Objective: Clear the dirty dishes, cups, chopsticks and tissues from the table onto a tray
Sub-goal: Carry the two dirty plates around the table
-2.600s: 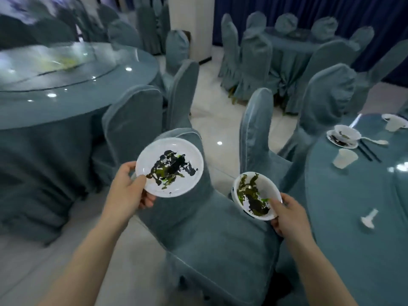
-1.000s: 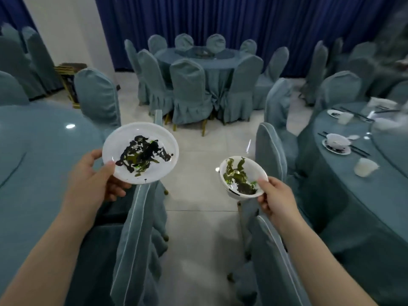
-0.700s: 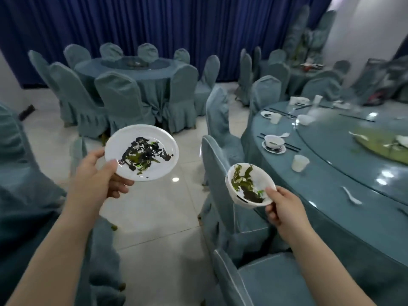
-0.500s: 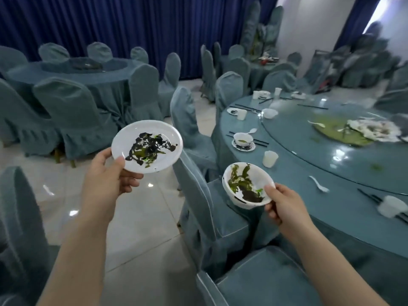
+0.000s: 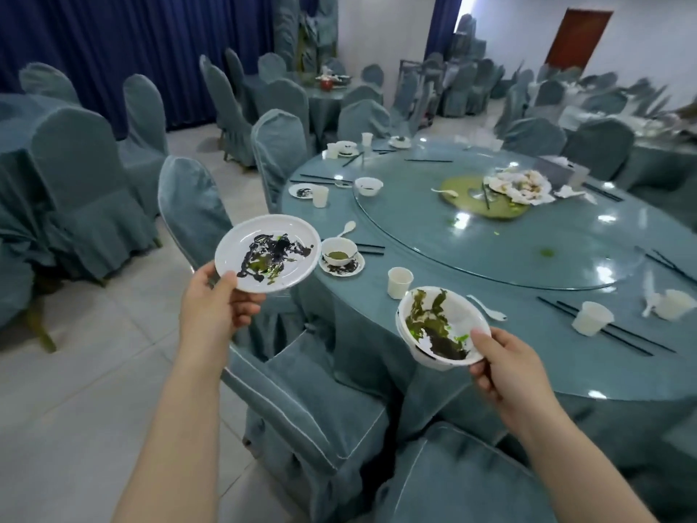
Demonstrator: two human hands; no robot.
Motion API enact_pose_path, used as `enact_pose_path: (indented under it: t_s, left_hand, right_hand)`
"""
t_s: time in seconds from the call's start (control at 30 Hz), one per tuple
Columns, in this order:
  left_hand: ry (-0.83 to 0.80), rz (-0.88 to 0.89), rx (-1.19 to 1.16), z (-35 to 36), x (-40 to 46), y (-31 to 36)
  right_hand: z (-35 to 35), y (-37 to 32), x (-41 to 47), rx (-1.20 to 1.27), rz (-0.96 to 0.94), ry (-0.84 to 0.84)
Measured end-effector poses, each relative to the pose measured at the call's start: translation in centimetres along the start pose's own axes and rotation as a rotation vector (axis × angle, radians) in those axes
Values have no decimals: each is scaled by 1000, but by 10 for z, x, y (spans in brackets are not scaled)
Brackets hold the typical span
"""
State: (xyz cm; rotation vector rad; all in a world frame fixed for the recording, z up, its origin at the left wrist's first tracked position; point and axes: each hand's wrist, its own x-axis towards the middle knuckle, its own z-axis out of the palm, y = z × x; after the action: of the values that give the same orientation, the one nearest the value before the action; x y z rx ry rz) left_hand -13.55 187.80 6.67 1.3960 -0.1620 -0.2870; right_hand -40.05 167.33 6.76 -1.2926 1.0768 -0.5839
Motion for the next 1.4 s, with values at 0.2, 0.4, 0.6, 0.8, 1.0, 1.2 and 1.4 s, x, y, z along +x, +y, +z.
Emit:
enact_pose_path:
  t_s: [0.2,0.4,0.6,0.8,1.0,1.2,1.4]
  left_hand:
    - [-148,-35,59,-25,126,-1]
    - [-220,-83,100,-52,228,-4]
    - [-277,-120,119,-54,300,-16]
    - [-345,-161,201,-44,355,-35]
    - [-340,-185,281,-39,412,-48]
    - [-372,-225,329,-25,450,-65]
    - [-465,-286,395,-14,466,-93]
  right_hand:
    - [103,2,47,84,52,121]
    - [187,7,82,144,105,203]
    - [235,9,130,119,130,283]
    - [276,13,226,40,126,335]
    - [312,15,344,-70,120,336]
    - [328,36,385,-334,87,357]
    - [336,53,391,-579,298,265]
